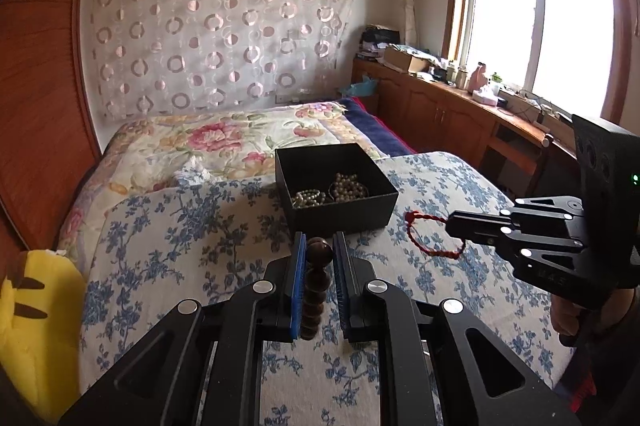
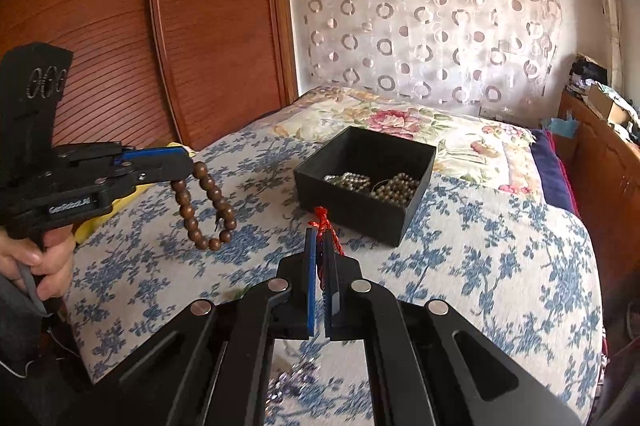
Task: Organize jewelry
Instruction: 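Lift both held items and carry them toward the black box, then lower both items into the black box and open both tools, then move both tools back to the gem hair combs on the bed, then grasp the green pendant with the left tool while the right tool grasps the purple gem comb, then carry both items over the black box and open both tools to drop them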
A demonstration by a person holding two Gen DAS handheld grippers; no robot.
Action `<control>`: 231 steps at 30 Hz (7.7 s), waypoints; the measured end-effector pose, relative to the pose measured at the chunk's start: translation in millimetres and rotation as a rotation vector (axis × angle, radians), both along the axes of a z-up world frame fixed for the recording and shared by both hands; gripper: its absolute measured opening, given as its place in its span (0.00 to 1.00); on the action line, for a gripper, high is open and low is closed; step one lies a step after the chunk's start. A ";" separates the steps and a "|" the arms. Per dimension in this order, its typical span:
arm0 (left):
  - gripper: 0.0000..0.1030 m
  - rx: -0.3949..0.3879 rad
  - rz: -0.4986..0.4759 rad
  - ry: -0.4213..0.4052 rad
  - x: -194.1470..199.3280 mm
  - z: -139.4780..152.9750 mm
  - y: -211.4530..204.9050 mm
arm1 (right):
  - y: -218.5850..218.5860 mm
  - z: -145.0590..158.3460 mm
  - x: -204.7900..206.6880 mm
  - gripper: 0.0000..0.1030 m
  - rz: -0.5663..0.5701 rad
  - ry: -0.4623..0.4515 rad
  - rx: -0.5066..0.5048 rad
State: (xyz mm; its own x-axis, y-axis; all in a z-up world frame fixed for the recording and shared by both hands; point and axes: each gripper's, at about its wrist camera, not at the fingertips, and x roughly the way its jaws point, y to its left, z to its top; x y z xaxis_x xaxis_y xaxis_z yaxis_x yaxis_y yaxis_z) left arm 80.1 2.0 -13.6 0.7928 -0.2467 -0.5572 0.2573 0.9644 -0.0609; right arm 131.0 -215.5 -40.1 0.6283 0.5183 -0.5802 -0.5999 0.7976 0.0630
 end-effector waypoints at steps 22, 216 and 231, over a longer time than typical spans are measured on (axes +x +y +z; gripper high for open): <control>0.12 0.018 0.008 -0.036 46.5 23.5 -5.1 | 16.4 16.8 106.3 0.03 -0.033 0.031 0.016; 0.16 0.050 0.028 0.010 43.0 0.7 5.3 | 8.1 16.4 91.2 0.60 -0.068 -0.038 -0.005; 0.16 0.070 0.067 0.007 93.0 6.9 5.7 | 31.3 -22.9 143.4 0.66 -0.100 0.045 0.007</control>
